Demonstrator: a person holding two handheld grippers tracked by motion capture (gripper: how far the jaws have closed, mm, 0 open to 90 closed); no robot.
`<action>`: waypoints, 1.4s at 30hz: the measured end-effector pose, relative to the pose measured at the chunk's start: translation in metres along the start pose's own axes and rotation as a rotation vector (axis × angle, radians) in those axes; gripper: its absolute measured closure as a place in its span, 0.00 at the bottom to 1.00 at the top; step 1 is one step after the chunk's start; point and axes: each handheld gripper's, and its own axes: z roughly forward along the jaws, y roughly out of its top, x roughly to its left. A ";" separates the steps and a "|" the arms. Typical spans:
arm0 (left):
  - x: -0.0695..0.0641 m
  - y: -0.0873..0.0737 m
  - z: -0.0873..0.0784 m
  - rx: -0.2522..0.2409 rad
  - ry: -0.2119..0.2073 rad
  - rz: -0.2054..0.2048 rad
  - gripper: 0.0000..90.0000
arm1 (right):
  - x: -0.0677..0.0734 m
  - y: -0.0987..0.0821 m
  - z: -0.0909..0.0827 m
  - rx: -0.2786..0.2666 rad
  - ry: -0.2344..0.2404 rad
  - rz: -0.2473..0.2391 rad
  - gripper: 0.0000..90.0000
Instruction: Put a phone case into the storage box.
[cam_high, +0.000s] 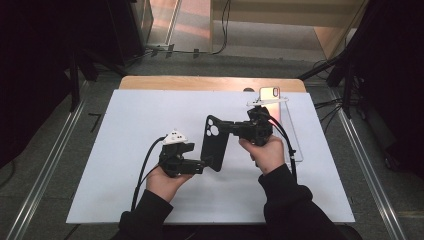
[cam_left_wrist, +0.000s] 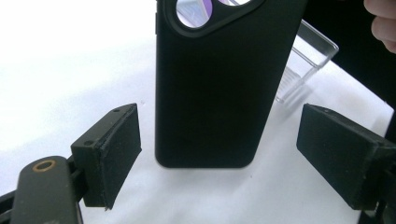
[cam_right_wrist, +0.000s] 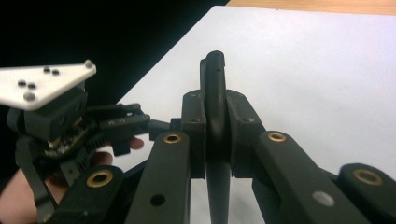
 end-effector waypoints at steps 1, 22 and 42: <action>0.001 0.001 -0.001 0.006 -0.008 0.004 0.15 | 0.000 0.000 0.000 0.002 0.003 -0.011 0.86; 0.018 0.022 -0.022 0.131 -0.179 0.074 0.32 | -0.001 -0.001 -0.014 0.102 0.151 -0.256 0.86; 0.010 0.042 -0.028 0.103 -0.284 0.209 0.33 | 0.007 -0.005 -0.007 0.165 0.320 -0.350 0.86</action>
